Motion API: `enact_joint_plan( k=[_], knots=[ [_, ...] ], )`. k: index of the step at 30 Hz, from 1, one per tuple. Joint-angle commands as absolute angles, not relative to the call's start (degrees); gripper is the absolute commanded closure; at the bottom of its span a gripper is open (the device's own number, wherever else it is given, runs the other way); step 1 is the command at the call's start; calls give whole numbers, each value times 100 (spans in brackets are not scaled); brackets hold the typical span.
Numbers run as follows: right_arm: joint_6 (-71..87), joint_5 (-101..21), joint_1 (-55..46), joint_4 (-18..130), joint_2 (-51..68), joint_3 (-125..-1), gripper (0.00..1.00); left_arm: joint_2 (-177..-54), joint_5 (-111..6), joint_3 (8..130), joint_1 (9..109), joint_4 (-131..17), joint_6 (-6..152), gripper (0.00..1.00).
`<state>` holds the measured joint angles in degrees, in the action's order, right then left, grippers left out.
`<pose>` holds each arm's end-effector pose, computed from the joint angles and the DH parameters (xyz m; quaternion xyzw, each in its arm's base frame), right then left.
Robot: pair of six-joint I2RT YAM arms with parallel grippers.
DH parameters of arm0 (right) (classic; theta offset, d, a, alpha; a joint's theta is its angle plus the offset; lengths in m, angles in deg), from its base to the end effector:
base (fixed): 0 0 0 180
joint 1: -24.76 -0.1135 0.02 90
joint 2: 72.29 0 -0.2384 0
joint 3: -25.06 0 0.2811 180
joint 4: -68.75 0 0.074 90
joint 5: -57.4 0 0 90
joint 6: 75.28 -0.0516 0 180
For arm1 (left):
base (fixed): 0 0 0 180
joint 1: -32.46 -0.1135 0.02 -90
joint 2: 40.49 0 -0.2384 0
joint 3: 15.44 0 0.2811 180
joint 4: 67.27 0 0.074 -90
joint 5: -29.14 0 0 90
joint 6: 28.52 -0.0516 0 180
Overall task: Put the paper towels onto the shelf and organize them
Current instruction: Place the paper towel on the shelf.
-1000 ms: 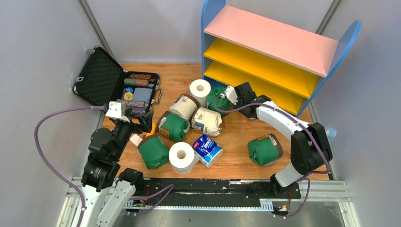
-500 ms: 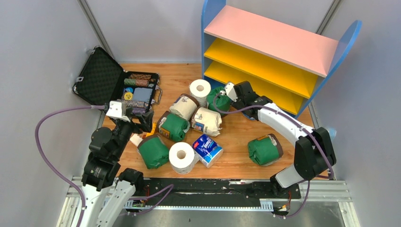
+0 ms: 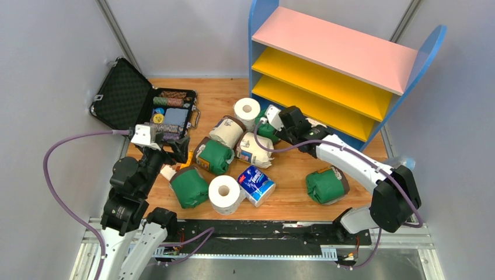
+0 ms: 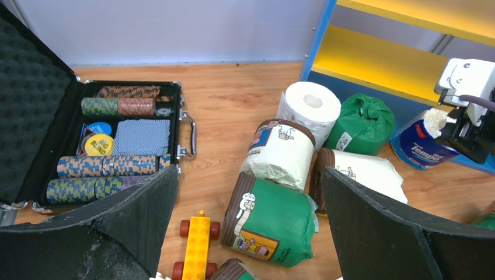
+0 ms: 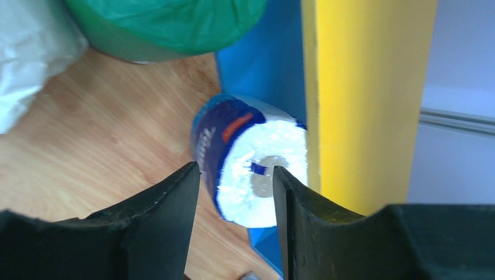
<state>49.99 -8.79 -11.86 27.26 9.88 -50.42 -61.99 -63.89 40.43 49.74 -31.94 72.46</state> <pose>0.2914 0.1906 0.2266 -0.4769 0.7832 -0.1886 0.3515 0.1495 -0.0437 0.3575 0.0207 0.7127 -0.1528 0.6843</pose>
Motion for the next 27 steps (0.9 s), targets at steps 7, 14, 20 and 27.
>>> enact_joint_plan(
  k=[7, 14, 20, 27],
  knots=[
    [4425, -1551, -1437, 2607, 1241, -4757, 71, -6200, -6376, 4109, 5004, -3323, 7161, 0],
    [4378, -1048, -1174, 2602, 1821, -4705, 74, -6195, -6375, 4109, 5004, -3327, 7166, 0],
    [4276, -499, -767, 2597, 1843, -4782, 72, -6187, -6372, 4109, 5004, -3317, 7158, 0],
    [4250, 7, -503, 2709, 1968, -4826, 70, -6193, -6376, 4109, 5004, -3317, 7158, 0]
  ],
)
